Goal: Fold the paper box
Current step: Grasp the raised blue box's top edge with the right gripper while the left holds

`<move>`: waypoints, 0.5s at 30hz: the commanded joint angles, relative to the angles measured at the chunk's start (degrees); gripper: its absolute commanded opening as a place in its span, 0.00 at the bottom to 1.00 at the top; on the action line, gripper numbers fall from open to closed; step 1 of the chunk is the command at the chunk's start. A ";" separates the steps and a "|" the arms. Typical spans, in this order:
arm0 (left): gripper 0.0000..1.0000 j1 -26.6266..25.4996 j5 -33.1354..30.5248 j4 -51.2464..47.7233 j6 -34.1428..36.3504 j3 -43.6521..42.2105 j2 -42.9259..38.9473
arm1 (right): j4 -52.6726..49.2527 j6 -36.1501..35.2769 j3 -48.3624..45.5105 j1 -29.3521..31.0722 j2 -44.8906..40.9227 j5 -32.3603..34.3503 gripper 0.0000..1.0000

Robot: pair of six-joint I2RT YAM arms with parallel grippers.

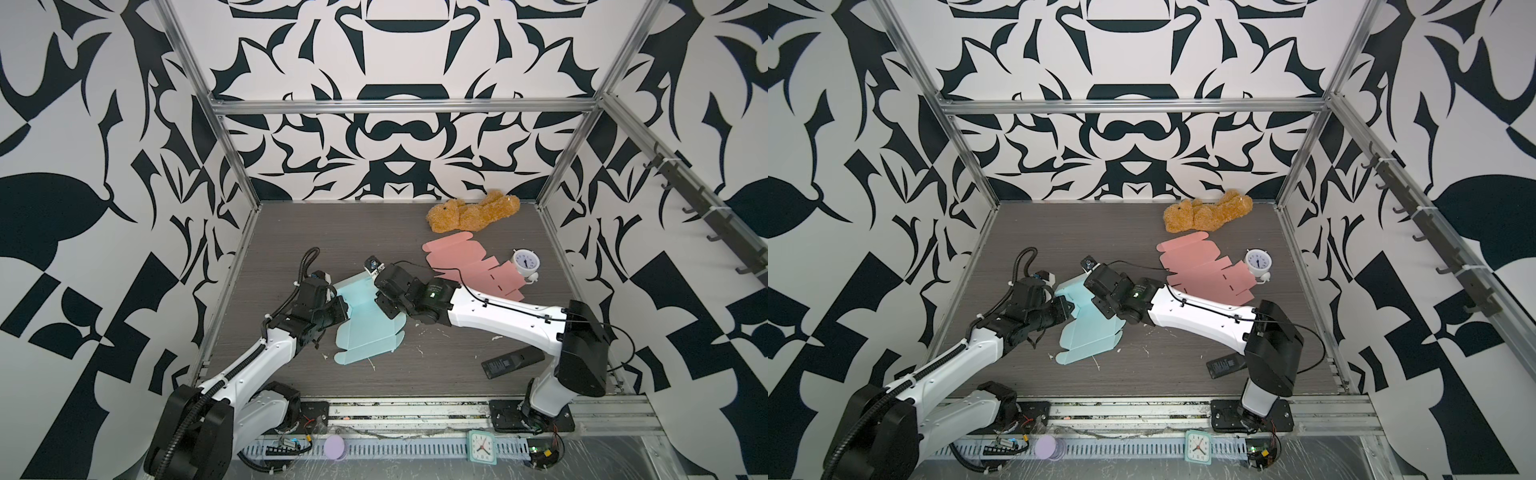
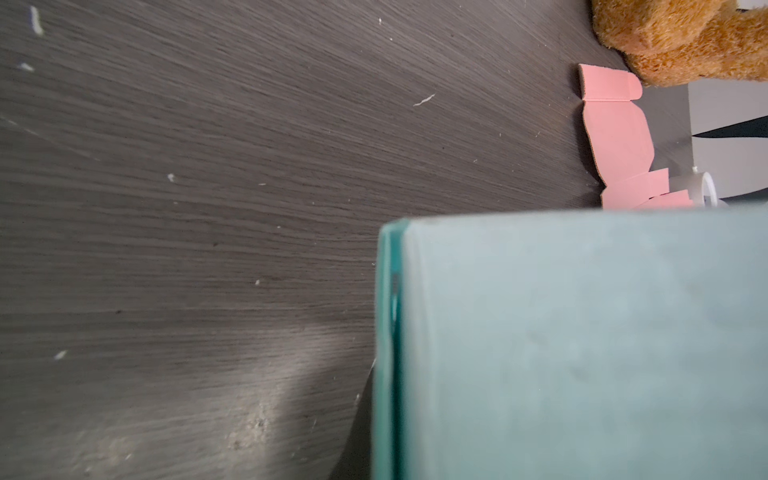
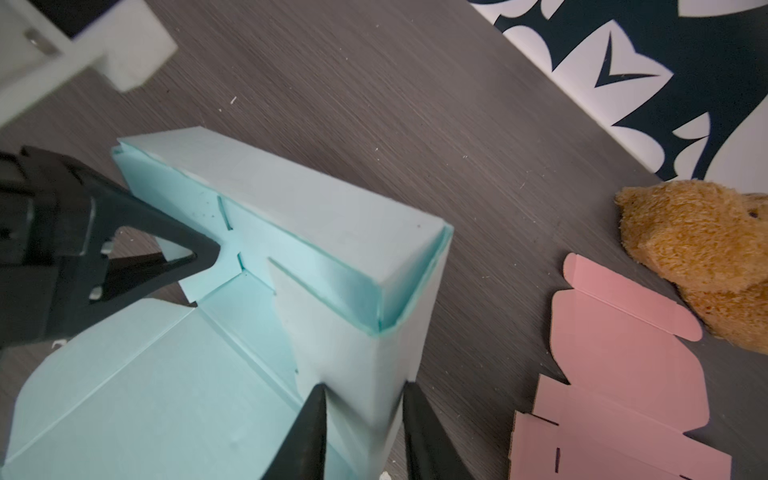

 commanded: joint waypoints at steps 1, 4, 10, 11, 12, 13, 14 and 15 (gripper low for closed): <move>0.04 -0.65 -0.20 1.90 -1.73 -1.07 -0.95 | -0.43 -0.84 3.13 0.67 0.20 5.39 0.33; 0.04 -1.30 0.14 2.84 -2.80 -1.15 -1.05 | -1.08 -1.91 4.04 1.43 1.23 9.08 0.33; 0.04 -2.84 -0.27 4.36 -4.62 -0.57 -0.50 | -1.91 -4.63 6.33 3.54 3.24 15.72 0.26; 0.04 -2.89 -0.22 4.79 -4.96 -0.40 -0.57 | -2.01 -4.99 6.62 3.84 3.39 16.75 0.25; 0.04 -2.97 -0.17 4.95 -5.17 -0.39 -0.65 | -2.09 -5.22 6.83 3.91 3.48 17.24 0.25; 0.04 -3.09 -0.18 5.16 -5.53 -0.33 -0.68 | -2.17 -5.39 7.09 3.98 3.59 17.78 0.24; 0.04 -3.20 -0.27 5.38 -5.77 -0.25 -0.86 | -2.28 -5.56 7.17 3.98 3.58 18.28 0.23; 0.04 -3.27 -0.27 5.50 -5.89 -0.27 -0.85 | -2.30 -5.74 7.21 4.08 3.53 18.76 0.23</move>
